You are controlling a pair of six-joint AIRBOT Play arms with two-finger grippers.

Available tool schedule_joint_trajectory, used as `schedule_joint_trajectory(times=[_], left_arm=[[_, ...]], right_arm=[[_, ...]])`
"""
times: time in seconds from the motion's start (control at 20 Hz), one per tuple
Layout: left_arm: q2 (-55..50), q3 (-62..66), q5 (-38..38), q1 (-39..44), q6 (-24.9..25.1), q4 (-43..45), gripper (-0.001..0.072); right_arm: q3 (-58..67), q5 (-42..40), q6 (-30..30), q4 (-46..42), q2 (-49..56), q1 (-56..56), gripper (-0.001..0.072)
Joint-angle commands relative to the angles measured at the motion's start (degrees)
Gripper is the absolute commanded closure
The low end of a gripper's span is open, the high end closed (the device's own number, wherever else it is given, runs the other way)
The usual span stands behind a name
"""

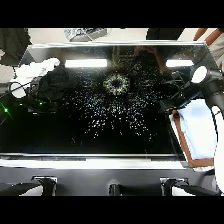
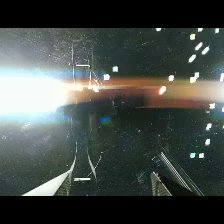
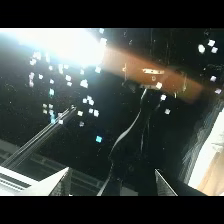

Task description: Fold the shirts.

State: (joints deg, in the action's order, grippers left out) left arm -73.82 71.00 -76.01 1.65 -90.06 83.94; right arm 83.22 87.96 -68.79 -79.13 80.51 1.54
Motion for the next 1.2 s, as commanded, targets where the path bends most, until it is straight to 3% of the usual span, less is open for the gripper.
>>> schedule_joint_trajectory(times=[0.0, 0.8, 1.0, 1.05, 1.1, 1.15], left_arm=[[0.02, -0.02, 0.0, -0.02, 0.02, 0.02, 0.0118], [0.02, -0.02, 0.04, -0.02, 0.0, 0.0, 0.0118], [-0.26, -0.17, 3.93, -0.02, -0.02, -0.04, 0.0117], [-0.31, -0.15, 4.37, -0.02, 0.0, 0.02, 0.0075], [-0.33, -0.15, 6.45, -0.07, -0.09, 0.04, -0.0013], [-0.48, 0.09, 9.07, -0.09, -1.51, 0.02, -0.0013]], right_arm=[[-0.02, 0.04, 0.0, 0.02, 0.02, -0.02, 0.0087], [-0.02, -0.42, 0.0, 0.04, 0.02, 0.0, 0.0087], [-0.02, -10.03, 0.0, -2.45, 0.04, 0.0, 0.0082], [-0.02, -12.2, 0.0, -3.76, 0.09, 0.0, 0.0011], [-0.02, -13.79, 0.02, -4.39, 0.15, 0.0, 0.0007], [-0.02, -15.72, 0.07, -4.5, 0.26, 0.0, 0.0007]])
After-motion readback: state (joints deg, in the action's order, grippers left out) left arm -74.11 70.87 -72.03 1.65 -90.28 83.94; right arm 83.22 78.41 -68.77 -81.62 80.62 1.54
